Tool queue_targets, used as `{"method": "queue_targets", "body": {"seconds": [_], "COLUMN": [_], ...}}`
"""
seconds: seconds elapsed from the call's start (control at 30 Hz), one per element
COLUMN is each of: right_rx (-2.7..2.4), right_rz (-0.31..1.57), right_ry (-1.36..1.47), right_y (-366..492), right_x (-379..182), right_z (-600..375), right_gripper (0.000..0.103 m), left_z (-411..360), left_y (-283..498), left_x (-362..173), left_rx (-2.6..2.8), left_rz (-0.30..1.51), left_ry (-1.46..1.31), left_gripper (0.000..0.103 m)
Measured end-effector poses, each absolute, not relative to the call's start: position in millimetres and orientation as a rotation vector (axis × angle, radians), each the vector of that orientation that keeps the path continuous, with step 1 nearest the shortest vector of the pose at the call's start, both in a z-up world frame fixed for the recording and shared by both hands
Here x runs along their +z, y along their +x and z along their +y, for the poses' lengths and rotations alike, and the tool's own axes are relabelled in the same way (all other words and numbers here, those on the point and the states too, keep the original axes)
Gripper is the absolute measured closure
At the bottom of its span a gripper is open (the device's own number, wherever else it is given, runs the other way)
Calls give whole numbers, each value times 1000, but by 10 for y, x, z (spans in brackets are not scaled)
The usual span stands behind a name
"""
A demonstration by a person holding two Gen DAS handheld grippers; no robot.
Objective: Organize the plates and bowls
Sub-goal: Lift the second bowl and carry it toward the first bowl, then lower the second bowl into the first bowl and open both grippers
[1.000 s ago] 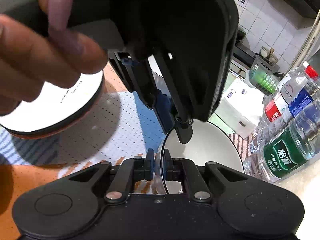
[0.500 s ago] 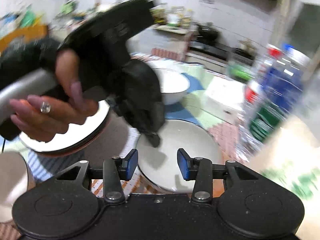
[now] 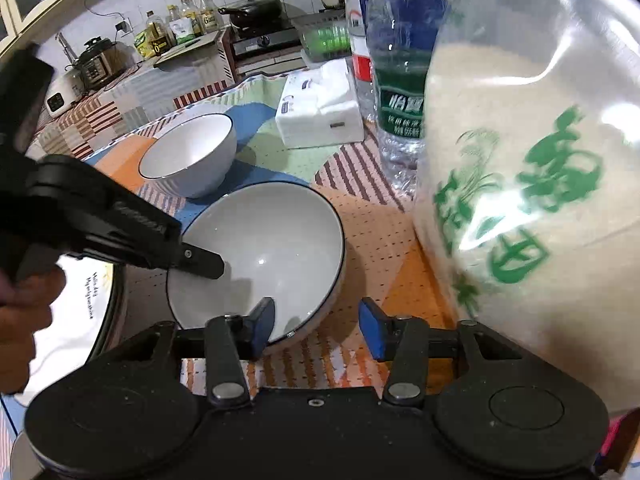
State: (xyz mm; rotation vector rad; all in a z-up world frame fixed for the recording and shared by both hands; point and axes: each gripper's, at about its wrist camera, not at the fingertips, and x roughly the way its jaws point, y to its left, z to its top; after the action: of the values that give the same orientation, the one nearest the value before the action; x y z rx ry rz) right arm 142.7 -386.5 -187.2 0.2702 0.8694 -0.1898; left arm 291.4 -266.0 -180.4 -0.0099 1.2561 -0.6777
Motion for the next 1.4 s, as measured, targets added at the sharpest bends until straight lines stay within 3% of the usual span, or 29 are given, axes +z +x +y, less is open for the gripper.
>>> {"method": "queue_targets", "body": {"seconds": [0.1,0.17,0.83,1.4], "right_rx": [-217,-220,64,215], "right_rz": [879,895,850,927], "right_ry": [255,267,308,245], "right_y": [1534,1566,871,536], "right_x": [-1925,-1903,-889,-935], "right_z": [-3874,-3889,-3368,-2707], "right_gripper": [80,83,83,84], "left_z": [-2637,-2599,-1515,-722], "left_y": [2850,2792,1929,1372], "left_x": [-1755,-1681,-501,-777], "left_rx": [-664,-665,-614,-521], "left_rz": [1266,1265,1232,1364], "left_ry": [3,15,25,12], "left_gripper": [97,97,94,94]}}
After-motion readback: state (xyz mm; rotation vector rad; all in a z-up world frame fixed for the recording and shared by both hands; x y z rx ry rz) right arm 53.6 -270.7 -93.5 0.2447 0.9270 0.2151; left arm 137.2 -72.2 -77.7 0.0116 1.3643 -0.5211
